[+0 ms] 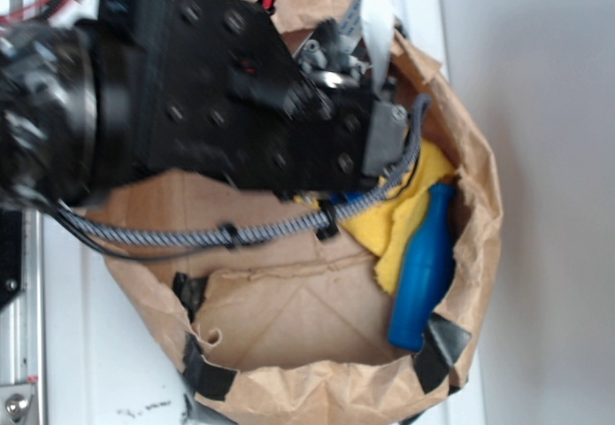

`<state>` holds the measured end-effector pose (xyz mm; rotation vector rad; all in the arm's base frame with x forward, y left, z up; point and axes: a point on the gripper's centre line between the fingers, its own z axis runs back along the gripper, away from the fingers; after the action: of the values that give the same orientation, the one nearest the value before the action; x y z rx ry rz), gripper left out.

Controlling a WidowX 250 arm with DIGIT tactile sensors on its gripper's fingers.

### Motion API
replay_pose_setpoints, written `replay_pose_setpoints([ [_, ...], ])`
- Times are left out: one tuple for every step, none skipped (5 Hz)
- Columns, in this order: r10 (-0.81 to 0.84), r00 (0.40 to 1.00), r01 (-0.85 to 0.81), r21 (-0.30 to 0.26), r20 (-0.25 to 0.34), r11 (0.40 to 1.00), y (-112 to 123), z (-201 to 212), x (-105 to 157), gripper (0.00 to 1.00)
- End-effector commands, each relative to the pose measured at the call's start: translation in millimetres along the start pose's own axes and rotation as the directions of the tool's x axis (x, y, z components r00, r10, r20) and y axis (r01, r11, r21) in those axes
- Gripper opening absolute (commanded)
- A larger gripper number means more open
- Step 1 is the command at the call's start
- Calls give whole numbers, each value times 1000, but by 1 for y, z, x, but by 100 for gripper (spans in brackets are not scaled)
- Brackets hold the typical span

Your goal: Grab the red paper.

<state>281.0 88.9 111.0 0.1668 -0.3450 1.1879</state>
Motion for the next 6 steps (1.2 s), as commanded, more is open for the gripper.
replay_pose_setpoints([
  [39,998,-38,-4,52,999,24,-5,42,100],
  [41,994,-42,5,103,999,24,-19,35,100],
  [32,991,-32,-2,128,999,26,-25,27,100],
  [0,986,-2,13,167,1000,26,-34,12,100],
  [-29,981,24,27,194,999,32,-36,6,100],
  [-64,972,51,65,225,997,34,-46,-3,100],
])
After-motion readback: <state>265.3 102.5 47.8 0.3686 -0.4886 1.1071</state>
